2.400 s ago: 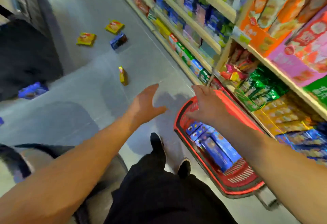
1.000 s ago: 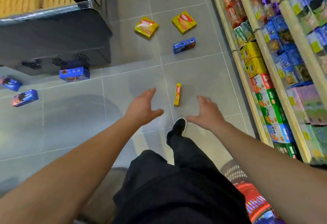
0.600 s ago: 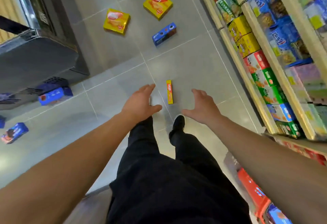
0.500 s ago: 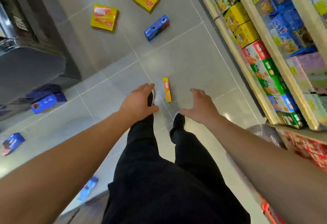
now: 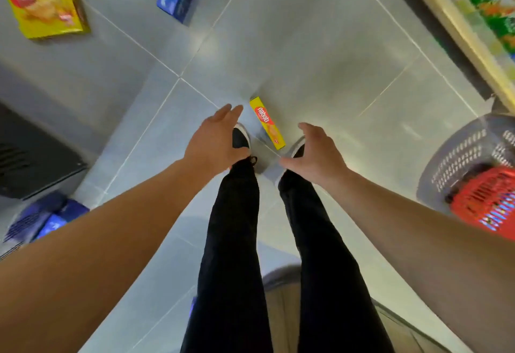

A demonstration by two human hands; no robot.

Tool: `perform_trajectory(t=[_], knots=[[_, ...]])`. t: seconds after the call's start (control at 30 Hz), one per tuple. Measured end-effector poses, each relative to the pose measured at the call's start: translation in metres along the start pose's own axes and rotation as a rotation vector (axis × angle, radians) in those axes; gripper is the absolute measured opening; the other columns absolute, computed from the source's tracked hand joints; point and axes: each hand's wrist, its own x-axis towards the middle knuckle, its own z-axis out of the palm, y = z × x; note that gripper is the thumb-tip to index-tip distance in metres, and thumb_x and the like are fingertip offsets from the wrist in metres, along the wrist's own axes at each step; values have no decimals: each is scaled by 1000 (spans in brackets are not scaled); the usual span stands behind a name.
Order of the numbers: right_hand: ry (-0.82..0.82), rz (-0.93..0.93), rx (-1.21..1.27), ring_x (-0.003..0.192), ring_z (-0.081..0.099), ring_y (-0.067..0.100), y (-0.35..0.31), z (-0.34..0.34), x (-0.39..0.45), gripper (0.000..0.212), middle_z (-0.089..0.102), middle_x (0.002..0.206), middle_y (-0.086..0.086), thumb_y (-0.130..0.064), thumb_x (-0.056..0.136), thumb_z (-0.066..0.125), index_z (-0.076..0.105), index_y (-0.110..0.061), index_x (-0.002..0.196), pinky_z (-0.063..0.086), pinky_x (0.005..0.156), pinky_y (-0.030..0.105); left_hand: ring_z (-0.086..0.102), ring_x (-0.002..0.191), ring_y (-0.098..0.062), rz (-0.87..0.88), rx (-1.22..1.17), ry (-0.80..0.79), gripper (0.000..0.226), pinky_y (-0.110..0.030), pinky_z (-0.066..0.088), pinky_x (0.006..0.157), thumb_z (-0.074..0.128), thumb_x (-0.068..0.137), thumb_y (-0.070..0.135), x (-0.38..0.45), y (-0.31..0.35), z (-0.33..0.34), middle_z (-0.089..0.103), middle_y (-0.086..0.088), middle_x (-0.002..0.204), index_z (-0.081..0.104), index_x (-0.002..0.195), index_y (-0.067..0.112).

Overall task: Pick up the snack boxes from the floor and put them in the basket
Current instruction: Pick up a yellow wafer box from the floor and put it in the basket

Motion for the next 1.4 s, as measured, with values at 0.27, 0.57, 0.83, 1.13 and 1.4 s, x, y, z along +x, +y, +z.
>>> perform_trajectory(t=[0.27,0.57,0.83,1.13,1.4], knots=[[-105,85,20,122,47,36,67,131,175,82,43,136,12,-44,75,73,34,-12,141,39,97,39,12,146,-32,80,173,6,79,-44,30,113,68,84,31,175,-69,126,11,-6,160,24,150,32],[-24,98,283,112,54,29,103,214,270,77,52,128,9,-40,72,79,41,-18,136,42,87,34,49,125,-24,123,-15,9,83,-35,49,98,76,77,17,267,-101,198,24,-4,154,31,144,37],[37,10,235,103,59,28,109,165,237,48,64,114,7,-26,79,69,58,-20,125,43,80,31,61,99,-23,104,25,127,49,-33,50,89,72,82,34,221,-86,166,65,-2,112,50,127,30],[119,-107,336,95,59,17,74,-15,44,45,66,105,-4,-35,74,76,63,-25,116,42,75,26,55,87,-13,136,-105,116,45,-19,39,77,78,76,34,64,32,9,61,8,97,57,115,27],[525,-14,785,99,58,8,58,-136,-162,64,55,114,-10,-34,72,81,49,-34,128,53,79,24,58,82,-1,278,-338,128,33,-4,41,66,76,78,26,-77,165,-104,62,17,92,60,107,31]])
